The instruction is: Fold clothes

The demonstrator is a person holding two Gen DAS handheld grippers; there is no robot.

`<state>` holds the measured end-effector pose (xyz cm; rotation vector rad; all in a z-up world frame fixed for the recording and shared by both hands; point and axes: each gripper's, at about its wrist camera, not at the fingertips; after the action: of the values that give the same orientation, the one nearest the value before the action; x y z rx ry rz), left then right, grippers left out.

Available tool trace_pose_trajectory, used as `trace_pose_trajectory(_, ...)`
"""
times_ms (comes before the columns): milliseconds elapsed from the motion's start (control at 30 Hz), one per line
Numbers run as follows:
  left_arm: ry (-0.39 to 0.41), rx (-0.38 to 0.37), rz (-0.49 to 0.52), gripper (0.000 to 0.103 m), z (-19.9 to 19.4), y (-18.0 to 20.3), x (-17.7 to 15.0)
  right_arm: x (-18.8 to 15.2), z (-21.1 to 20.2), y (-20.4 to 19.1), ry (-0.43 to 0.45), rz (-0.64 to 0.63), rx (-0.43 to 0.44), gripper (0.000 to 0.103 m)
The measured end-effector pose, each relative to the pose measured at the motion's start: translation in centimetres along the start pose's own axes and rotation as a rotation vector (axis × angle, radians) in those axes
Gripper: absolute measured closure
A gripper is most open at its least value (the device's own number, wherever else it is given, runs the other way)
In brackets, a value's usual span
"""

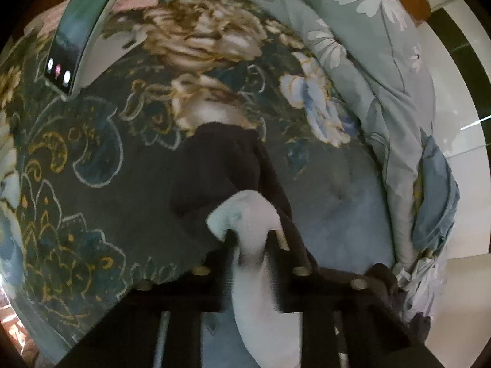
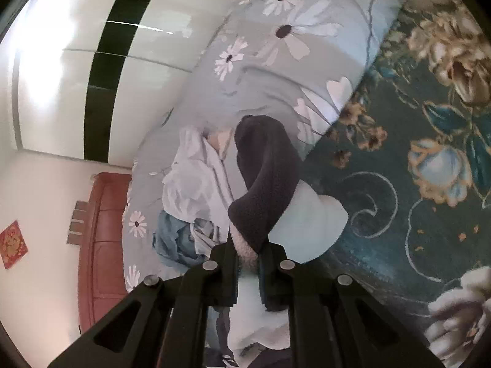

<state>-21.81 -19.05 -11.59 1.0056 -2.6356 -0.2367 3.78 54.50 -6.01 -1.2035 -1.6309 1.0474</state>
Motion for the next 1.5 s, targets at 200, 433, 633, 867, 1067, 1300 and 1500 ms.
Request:
trace_pose_trajectory(200, 0.071, -0.044, 0.065, 0.091, -1.9, 4.0, 1.6, 0.8, -1.2, -1.8, 0.017, -0.031, 0.028, 0.093)
trace_pose_trajectory(433, 0.15, -0.145, 0.186, 0.097, -4.5, 11.8, 3.6, 2.9, -5.5, -4.2, 0.115, -0.078, 0.05, 0.093)
trace_pose_trajectory(633, 0.214, -0.243, 0.324, 0.097, -6.4, 19.5, 4.6, 5.1, -9.2, -5.1, 0.211, -0.126, 0.036, 0.093)
trace_pose_trajectory(867, 0.106, -0.162, 0.369, 0.097, -1.5, 20.8, 3.1, 5.6, -8.9, 1.4, 0.2, 0.011, -0.063, 0.093)
trace_pose_trajectory(1067, -0.011, -0.073, 0.382, 0.095, 3.3, 20.3, 1.5, 5.4, -7.9, 4.5, 0.192, 0.074, -0.098, 0.093)
trace_pose_trajectory(1300, -0.077, -0.081, 0.454, 0.06, 2.5, 18.6, -2.6, 5.2, -7.5, 3.1, 0.141, 0.007, -0.182, 0.087)
trace_pose_trajectory(1500, -0.124, -0.097, 0.568, 0.049, 0.6, 17.4, -7.8, 2.5, -8.8, 2.0, 0.109, -0.062, -0.195, 0.058)
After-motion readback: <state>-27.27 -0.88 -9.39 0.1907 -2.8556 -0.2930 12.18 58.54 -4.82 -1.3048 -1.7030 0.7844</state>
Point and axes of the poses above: each gripper's, at about its wrist camera, not at the fingertips, and z roughly the way its jaws point, y to its right, x to its top, and after that the axes turned 15 degrees about x, right-handed
